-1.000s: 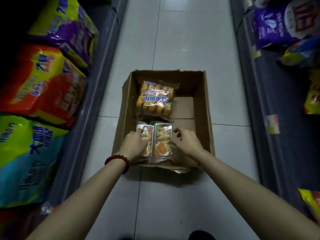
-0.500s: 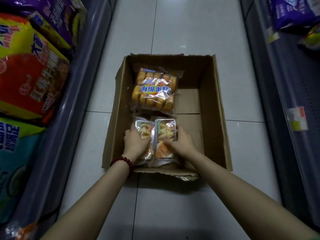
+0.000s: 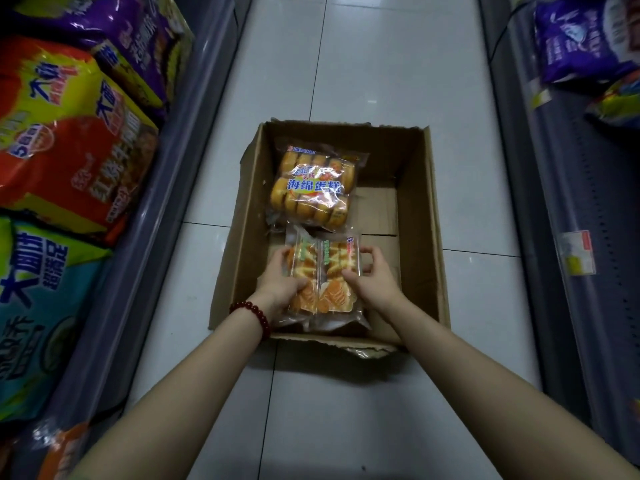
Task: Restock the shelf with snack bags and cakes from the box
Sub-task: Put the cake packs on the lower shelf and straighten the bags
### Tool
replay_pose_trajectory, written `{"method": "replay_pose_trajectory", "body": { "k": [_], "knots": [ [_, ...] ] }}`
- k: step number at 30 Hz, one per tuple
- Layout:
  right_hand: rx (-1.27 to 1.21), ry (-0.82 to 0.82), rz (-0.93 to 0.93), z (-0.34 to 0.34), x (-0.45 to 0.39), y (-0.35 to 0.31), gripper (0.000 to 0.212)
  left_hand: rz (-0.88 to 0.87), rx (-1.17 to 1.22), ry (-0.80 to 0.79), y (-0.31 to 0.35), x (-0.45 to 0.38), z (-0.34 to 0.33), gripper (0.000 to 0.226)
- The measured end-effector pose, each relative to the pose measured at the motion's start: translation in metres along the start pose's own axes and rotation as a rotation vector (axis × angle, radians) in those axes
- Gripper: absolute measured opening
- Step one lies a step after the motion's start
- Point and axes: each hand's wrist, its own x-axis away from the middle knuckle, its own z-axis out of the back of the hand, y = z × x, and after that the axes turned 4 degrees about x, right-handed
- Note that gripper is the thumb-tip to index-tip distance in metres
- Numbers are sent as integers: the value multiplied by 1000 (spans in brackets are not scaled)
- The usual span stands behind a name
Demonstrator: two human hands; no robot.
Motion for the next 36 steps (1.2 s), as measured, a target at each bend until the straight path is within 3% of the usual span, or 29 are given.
{"method": "replay_pose_trajectory", "body": {
  "k": [8,19,25,30,36],
  "knots": [
    [-39,56,3,26,88,-78,37,3,226,-79,68,98,17,60],
    [5,-18,-1,52,294,-270,42,15,352,-74,197,326,78,57],
    [36,-56,178,53,392,-384,52,-122,445,-5,286,450,122,51],
    [34,-102,301,58,453,-472,36,-251,565,60,352,540,148,50],
    [56,-238,408,71,521,-551,41,-385,664,166,399,639,150,54]
  ]
}}
